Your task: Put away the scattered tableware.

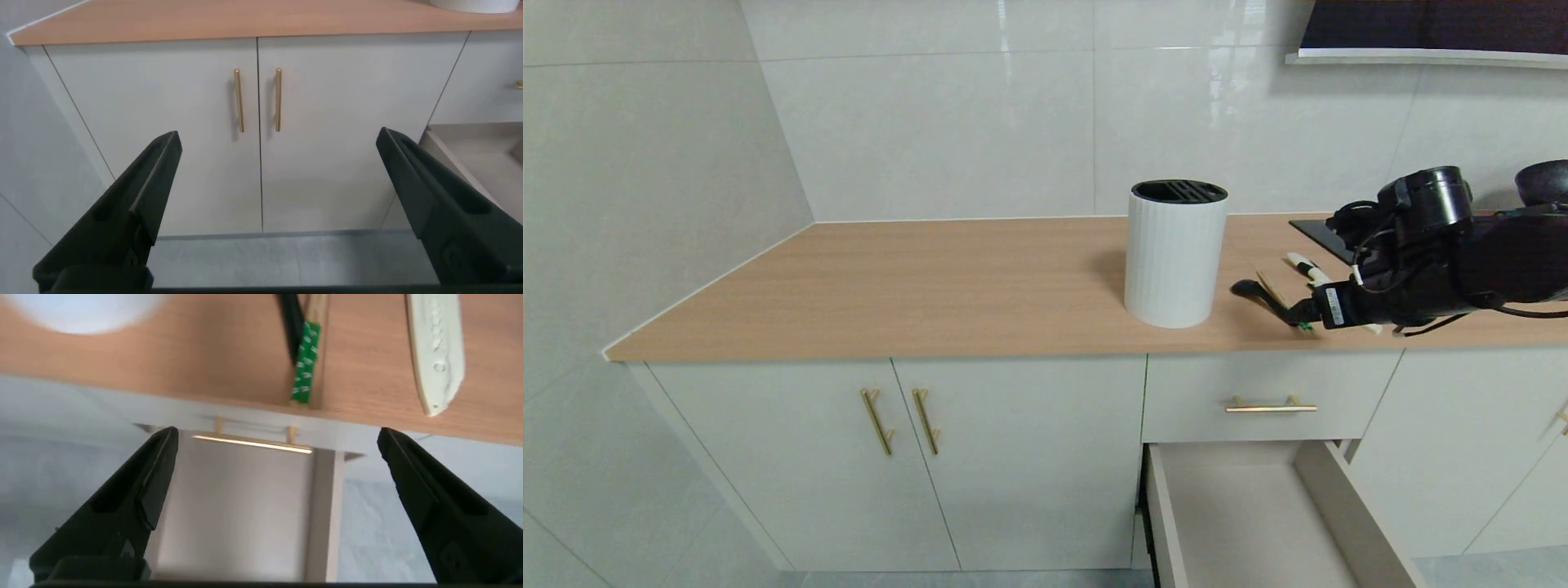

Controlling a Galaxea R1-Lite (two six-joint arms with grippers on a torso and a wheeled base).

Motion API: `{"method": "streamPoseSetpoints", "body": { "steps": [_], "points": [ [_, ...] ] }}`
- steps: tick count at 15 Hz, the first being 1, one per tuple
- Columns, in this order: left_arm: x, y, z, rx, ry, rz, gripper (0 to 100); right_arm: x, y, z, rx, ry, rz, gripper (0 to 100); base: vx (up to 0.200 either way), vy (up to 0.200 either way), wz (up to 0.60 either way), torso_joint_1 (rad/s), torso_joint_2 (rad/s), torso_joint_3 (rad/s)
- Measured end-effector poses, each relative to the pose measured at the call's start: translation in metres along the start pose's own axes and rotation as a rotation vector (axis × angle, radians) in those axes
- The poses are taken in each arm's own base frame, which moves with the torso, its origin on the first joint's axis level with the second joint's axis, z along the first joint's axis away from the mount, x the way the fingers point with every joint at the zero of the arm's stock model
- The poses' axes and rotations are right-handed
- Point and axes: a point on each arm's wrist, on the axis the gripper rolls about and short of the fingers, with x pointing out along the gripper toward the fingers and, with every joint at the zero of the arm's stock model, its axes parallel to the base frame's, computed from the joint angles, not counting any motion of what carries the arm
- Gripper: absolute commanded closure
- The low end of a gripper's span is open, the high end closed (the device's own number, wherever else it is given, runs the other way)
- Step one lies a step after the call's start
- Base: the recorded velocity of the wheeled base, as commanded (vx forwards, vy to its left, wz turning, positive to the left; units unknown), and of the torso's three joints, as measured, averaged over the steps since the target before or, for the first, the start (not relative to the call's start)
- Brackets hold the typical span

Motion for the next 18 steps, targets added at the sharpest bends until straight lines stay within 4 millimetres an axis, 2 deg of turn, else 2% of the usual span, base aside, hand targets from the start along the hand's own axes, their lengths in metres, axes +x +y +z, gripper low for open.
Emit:
{"method": "streamPoseSetpoints", "body": {
  "steps": [4,7,10,18],
  "points": [
    [0.0,0.0,0.0,0.0,0.0,0.0,0,0.036,-0.008,-0.004,0.022,0.043,-0.025,0,0.0,0.0,0.0,0.0,0.0,0.0],
    [0.0,0.0,0.0,0.0,0.0,0.0,0,0.052,-0.012,-0.008,0.034,0.064,-0.034,0,0.0,0.0,0.0,0.0,0.0,0.0],
    [0.0,0.0,0.0,0.0,0.0,0.0,0,0.063,-0.012,-0.009,0.039,0.042,-0.04,0,0.0,0.0,0.0,0.0,0.0,0.0],
    [0.0,0.0,0.0,0.0,0.0,0.0,0,0.073,-0.008,-0.01,0.083,0.01,-0.04,0,0.0,0.0,0.0,0.0,0.0,0.0]
  ]
}}
